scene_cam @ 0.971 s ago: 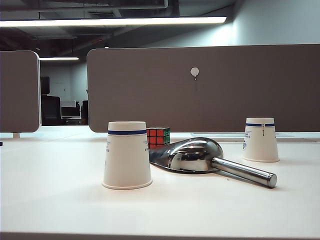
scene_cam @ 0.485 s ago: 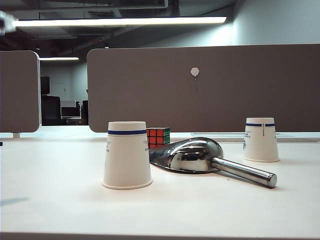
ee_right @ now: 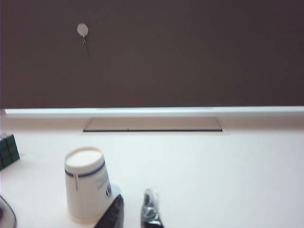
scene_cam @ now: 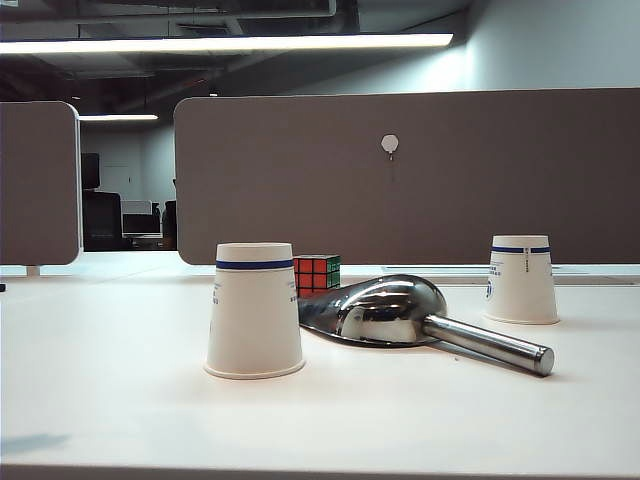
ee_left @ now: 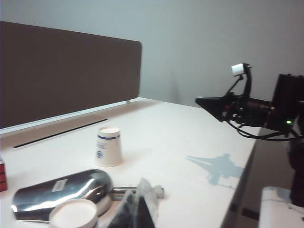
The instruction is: Carefully pick up the cup on the right and stack it on top of the cup on the left.
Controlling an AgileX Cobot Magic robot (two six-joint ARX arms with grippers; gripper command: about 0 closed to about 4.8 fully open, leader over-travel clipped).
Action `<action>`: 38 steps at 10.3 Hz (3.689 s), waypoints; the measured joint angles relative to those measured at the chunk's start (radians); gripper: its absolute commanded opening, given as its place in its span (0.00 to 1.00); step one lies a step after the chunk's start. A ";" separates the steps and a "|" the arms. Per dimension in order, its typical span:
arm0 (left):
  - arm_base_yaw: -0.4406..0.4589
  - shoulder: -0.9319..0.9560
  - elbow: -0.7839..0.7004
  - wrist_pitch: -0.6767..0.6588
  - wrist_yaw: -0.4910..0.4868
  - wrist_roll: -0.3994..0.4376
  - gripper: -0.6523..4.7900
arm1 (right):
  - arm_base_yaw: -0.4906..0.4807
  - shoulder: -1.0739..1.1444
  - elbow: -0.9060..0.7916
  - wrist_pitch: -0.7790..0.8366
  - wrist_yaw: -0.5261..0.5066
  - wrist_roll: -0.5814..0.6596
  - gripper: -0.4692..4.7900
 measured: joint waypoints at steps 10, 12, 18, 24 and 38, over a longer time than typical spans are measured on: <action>0.000 0.000 0.000 0.040 -0.042 -0.028 0.11 | 0.005 0.289 0.685 -0.266 -0.127 -0.095 0.58; 0.000 0.000 0.000 0.040 -0.042 -0.028 0.11 | 0.005 0.484 0.872 -0.424 -0.138 -0.095 0.71; 0.000 0.000 0.000 0.039 -0.061 -0.028 0.11 | 0.006 1.090 0.972 -0.393 -0.307 -0.109 0.83; 0.000 0.000 0.000 0.039 -0.087 -0.028 0.11 | 0.008 1.263 0.587 0.258 -0.365 -0.089 0.82; 0.000 0.000 0.000 0.021 -0.085 -0.028 0.11 | 0.042 1.612 0.586 0.584 -0.354 -0.109 0.96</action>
